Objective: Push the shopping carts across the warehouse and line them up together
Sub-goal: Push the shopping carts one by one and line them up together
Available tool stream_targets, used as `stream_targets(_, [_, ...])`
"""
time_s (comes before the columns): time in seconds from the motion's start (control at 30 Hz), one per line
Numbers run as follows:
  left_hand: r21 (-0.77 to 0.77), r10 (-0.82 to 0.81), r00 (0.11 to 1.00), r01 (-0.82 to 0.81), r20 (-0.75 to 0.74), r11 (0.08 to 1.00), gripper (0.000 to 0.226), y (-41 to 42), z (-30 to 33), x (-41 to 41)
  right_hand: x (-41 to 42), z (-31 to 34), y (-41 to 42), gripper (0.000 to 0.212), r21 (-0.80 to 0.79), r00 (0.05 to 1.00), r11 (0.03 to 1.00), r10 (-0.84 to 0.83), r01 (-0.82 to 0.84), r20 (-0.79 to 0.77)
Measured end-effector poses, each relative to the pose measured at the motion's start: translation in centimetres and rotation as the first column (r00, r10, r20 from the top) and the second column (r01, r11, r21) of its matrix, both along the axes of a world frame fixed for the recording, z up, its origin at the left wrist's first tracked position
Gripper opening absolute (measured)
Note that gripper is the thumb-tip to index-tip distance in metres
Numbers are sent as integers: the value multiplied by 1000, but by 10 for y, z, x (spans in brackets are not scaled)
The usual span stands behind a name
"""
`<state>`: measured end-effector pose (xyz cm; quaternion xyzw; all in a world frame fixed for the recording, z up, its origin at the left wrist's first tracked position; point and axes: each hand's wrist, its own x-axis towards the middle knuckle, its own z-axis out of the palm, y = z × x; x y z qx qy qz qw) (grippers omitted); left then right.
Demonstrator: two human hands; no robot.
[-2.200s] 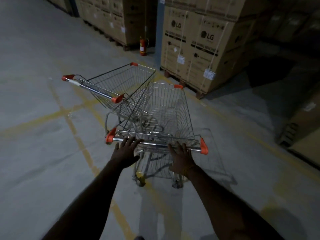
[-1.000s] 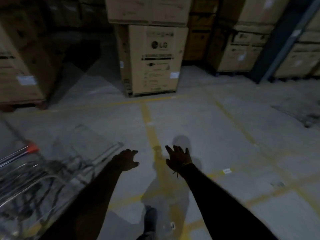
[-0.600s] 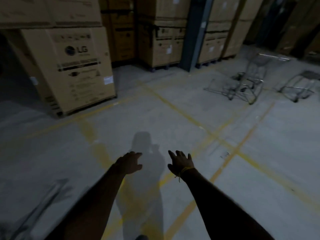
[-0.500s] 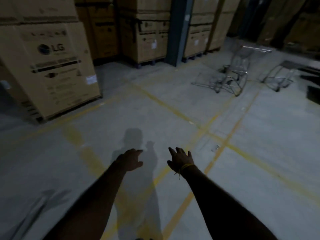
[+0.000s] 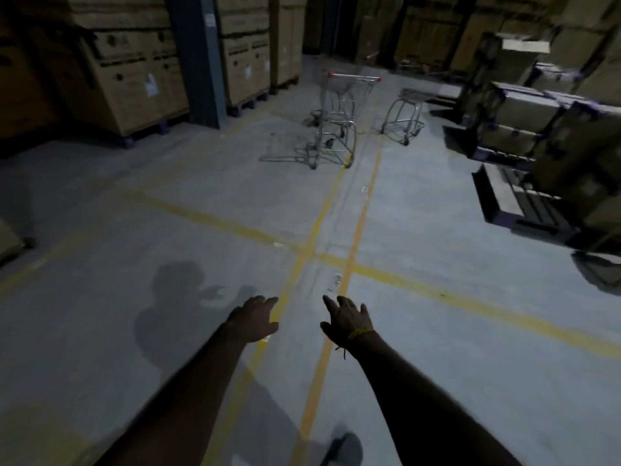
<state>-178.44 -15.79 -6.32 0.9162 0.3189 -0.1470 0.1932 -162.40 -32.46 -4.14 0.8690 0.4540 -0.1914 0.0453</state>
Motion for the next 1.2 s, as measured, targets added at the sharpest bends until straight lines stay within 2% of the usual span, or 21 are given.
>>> stream_targets(0.2, [-19,-2,1000,2,-8,1000,76,22,-2,140,138,1,16,70,5,1000,1000,0,0,28])
stream_targets(0.4, [-14,-1,997,2,76,1000,73,39,18,273,269,17,42,70,44,999,999,3,-4,45])
stream_targets(0.6, [-9,-26,999,27,30,1000,74,77,15,372,362,6,79,70,26,999,1000,-4,3,33])
stream_targets(0.97, [-5,-50,999,49,-19,999,76,240,-3,554,548,-6,220,70,-24,997,997,-72,73,36])
stream_targets(1.2, [43,-103,995,103,4,994,75,347,25,680,655,20,325,69,85,995,991,-102,100,19])
